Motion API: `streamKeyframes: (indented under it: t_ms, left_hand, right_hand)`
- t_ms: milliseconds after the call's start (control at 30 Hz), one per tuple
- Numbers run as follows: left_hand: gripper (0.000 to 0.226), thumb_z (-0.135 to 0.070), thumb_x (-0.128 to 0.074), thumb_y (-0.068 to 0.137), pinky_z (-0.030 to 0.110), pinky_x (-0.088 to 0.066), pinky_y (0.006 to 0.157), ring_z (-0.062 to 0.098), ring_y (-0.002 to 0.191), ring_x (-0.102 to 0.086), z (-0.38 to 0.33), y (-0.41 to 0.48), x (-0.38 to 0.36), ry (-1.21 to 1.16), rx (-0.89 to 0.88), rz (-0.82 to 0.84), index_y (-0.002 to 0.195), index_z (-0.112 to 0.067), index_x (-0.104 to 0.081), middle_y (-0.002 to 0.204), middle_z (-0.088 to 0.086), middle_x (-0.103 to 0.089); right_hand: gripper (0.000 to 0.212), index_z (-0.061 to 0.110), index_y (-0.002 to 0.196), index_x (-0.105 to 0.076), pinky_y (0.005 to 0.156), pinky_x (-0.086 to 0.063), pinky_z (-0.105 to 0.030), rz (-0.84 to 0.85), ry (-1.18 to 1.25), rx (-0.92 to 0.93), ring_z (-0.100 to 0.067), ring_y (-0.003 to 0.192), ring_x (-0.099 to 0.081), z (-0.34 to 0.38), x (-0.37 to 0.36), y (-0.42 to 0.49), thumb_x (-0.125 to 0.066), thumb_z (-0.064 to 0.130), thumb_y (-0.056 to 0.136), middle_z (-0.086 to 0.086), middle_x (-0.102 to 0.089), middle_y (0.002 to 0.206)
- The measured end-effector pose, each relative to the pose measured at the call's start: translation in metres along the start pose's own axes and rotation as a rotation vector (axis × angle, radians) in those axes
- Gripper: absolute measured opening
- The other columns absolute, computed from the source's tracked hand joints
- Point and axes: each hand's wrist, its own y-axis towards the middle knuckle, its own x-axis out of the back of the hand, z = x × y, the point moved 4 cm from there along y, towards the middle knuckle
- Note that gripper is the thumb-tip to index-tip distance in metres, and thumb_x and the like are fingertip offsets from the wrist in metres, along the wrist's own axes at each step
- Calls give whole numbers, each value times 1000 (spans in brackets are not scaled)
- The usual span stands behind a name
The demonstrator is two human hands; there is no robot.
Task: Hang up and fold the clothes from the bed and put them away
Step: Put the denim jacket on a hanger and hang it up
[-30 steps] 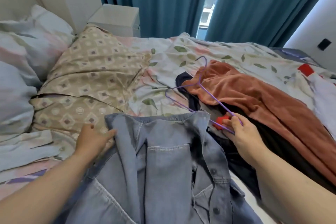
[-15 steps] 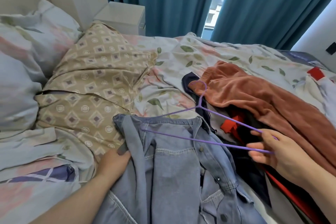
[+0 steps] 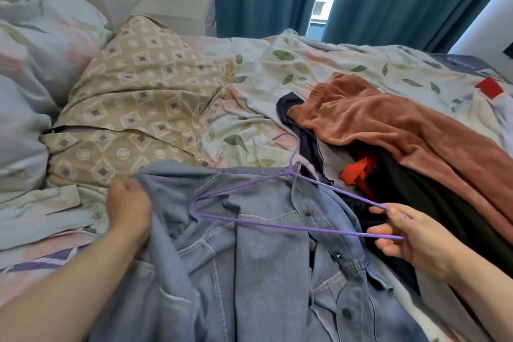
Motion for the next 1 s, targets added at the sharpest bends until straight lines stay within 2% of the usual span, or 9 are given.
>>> streamKeyframes:
  t_ms: [167, 300, 400, 533, 633, 733, 833, 933, 1000]
  left_hand:
    - [41, -18, -37, 100, 52, -43, 91, 52, 105, -54, -21, 65, 59, 197, -84, -17, 114, 17, -54, 117, 40, -56]
    - [30, -17, -42, 99, 40, -36, 76, 30, 84, -46, -29, 71, 62, 205, -177, 80, 98, 7, -59, 94, 28, -56]
    - [26, -18, -45, 94, 37, -37, 68, 26, 78, -47, -19, 69, 62, 101, -168, 95, 79, 0, -55, 83, 22, -55]
    - [18, -16, -49, 90, 34, -40, 68, 24, 80, -52, -6, 73, 70, -103, -25, 186, 74, -12, -58, 77, 14, -60]
    - [38, -12, -47, 101, 25, -50, 67, 9, 64, -65, -20, 65, 67, -306, 50, 308, 69, -16, -68, 58, -11, -67]
    - [67, -14, -36, 106, 13, -53, 62, -6, 59, -64, -51, 40, 62, -407, -47, 457, 54, -32, -73, 57, -19, -66]
    - [38, -12, -46, 103, 30, -41, 64, 19, 69, -53, -69, 18, 52, -201, -291, 483, 70, -17, -64, 69, 4, -59]
    - [34, -10, -56, 97, 31, -36, 57, 16, 57, -47, -55, -2, 31, 184, -436, 512, 63, -7, -53, 58, 5, -55]
    - [33, -14, -60, 93, 35, -36, 57, 23, 60, -53, -42, -13, 16, 435, -453, 529, 62, -5, -56, 58, 9, -57]
  right_hand:
    - [30, 6, 113, -62, 42, -54, -30, 115, 7, -14, -25, 49, -65, -7, -41, 7, -41, 25, 105, -24, -68, 75]
    - [30, 7, 113, -64, 43, -53, -30, 173, -13, -12, -27, 51, -64, -12, -59, 9, -42, 25, 106, -27, -69, 79]
    - [29, 6, 113, -64, 40, -50, -27, 119, -7, -16, -25, 47, -62, -19, -40, 4, -42, 23, 106, -25, -68, 75]
    - [30, 3, 113, -65, 34, -44, -26, 64, 35, -23, -24, 41, -55, -28, -11, -6, -43, 21, 103, -27, -66, 71]
    - [29, 2, 112, -63, 33, -43, -27, 108, 31, -45, -25, 40, -54, -32, -36, -5, -43, 20, 104, -27, -66, 70]
    - [26, 4, 110, -61, 38, -47, -26, 178, 36, -32, -22, 42, -56, -31, -92, 9, -41, 20, 106, -22, -68, 69]
    - [21, 6, 105, -58, 44, -54, -27, 199, 61, -36, -17, 47, -60, -32, -144, 27, -41, 19, 107, -15, -66, 67]
    - [17, 8, 98, -52, 47, -56, -29, 94, -45, -23, -19, 49, -59, -33, -162, 46, -44, 21, 106, -15, -58, 74]
    - [23, 5, 95, -53, 52, -55, -37, -57, -225, 123, -28, 57, -59, -30, -151, 51, -46, 24, 105, -16, -57, 77]
